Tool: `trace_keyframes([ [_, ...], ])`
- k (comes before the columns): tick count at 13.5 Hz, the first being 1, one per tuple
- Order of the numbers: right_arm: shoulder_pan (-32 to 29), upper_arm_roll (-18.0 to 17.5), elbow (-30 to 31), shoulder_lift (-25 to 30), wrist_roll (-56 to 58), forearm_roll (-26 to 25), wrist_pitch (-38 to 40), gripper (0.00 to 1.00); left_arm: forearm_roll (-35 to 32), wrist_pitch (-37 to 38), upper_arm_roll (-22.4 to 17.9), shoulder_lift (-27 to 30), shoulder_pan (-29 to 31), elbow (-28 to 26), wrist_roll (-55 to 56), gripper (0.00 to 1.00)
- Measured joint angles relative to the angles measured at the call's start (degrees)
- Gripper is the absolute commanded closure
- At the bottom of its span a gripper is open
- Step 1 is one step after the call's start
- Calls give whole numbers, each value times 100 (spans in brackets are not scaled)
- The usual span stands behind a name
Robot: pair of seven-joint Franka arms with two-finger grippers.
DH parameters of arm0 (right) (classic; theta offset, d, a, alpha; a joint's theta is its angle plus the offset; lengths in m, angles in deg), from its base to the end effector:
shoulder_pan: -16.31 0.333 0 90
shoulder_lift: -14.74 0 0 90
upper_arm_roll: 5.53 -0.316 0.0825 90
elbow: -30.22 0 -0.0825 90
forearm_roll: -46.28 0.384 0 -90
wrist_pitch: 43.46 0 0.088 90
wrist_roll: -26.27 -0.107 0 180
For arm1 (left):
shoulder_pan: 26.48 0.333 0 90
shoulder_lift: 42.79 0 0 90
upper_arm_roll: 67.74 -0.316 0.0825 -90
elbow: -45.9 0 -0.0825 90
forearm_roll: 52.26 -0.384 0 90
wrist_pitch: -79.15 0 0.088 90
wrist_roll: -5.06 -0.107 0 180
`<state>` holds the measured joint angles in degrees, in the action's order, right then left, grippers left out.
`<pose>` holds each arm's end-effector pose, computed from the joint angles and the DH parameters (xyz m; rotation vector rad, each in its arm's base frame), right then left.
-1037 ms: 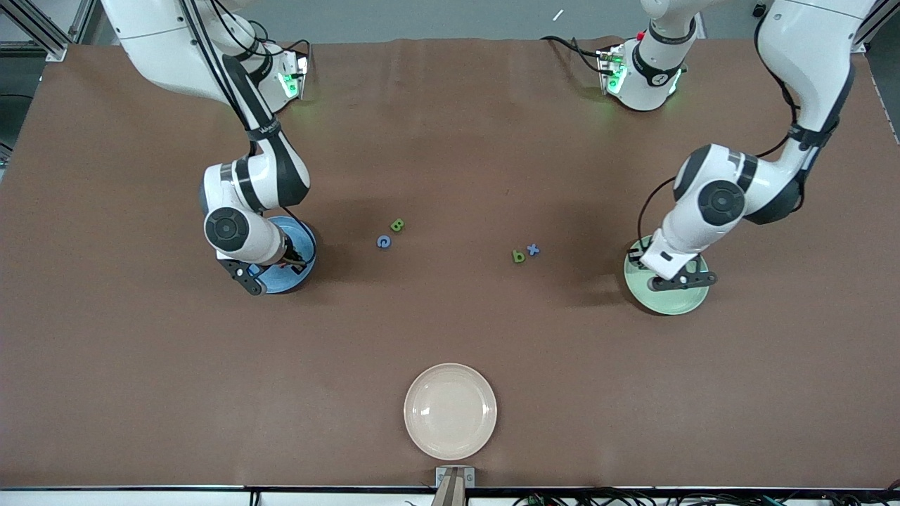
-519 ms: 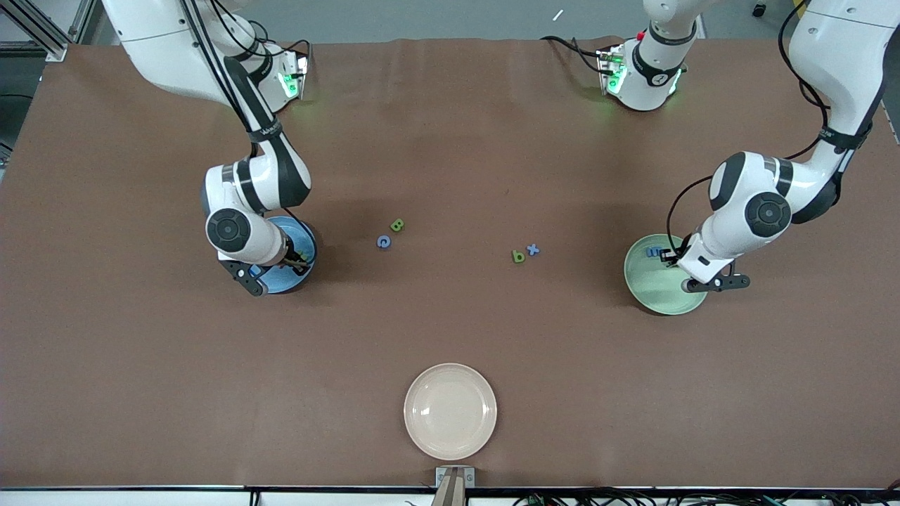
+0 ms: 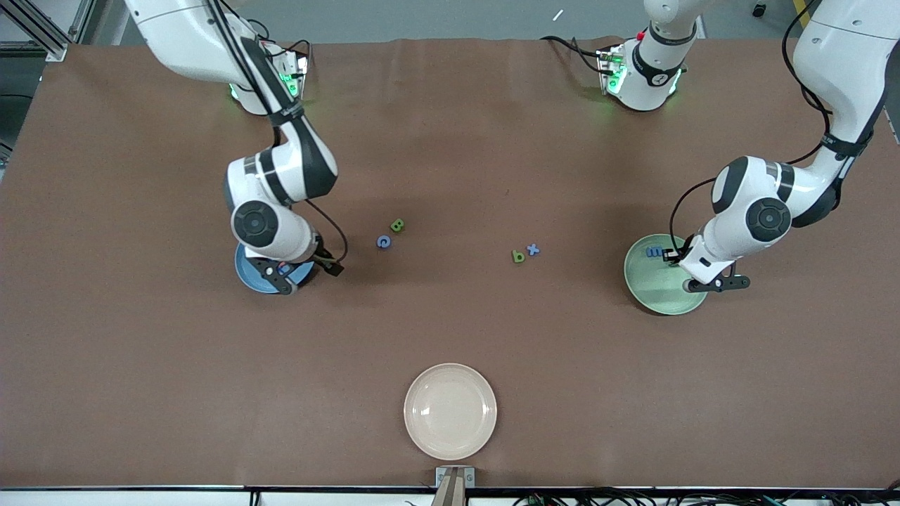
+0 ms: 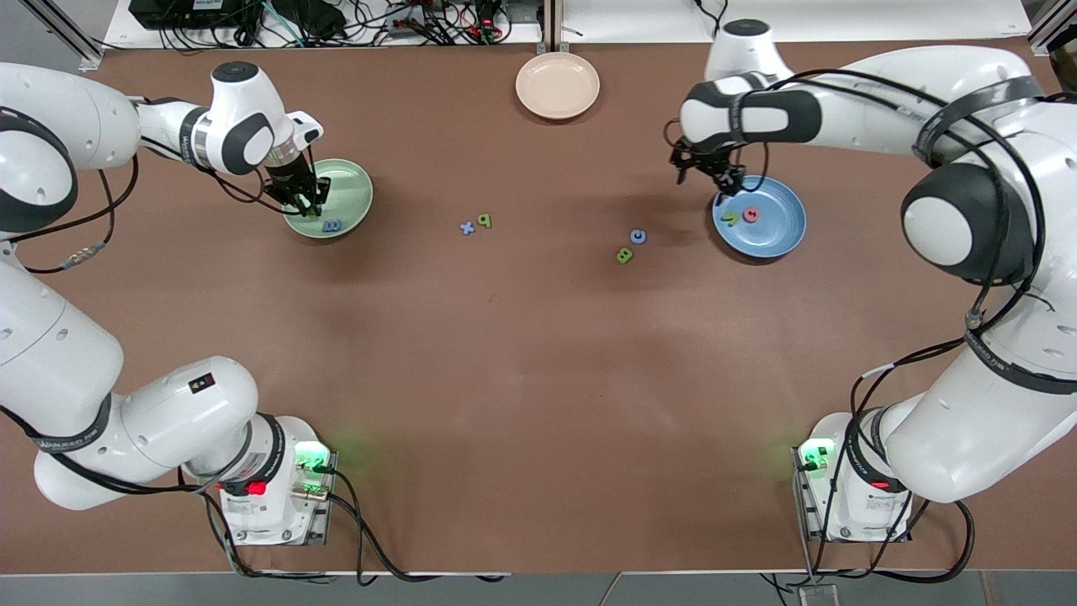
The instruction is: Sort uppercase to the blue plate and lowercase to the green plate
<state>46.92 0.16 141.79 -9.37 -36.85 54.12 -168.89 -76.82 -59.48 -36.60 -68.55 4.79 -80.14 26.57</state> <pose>0.5409 0.2588 0.2509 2.8415 -1.1200 -0.2599 0.5376 -0.0050 0.1923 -3.0831 -0.0943 0.1874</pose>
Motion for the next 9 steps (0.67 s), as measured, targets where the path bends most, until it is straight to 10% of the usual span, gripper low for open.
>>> trace_keyframes([
  [1,195,-7,4,-3,-127,0,-177,0,-4,-5,3,0,0,10,0,1],
  [9,947,-13,436,-395,-221,1,-1766,0,-4,108,932,41,-36,259,991,0],
])
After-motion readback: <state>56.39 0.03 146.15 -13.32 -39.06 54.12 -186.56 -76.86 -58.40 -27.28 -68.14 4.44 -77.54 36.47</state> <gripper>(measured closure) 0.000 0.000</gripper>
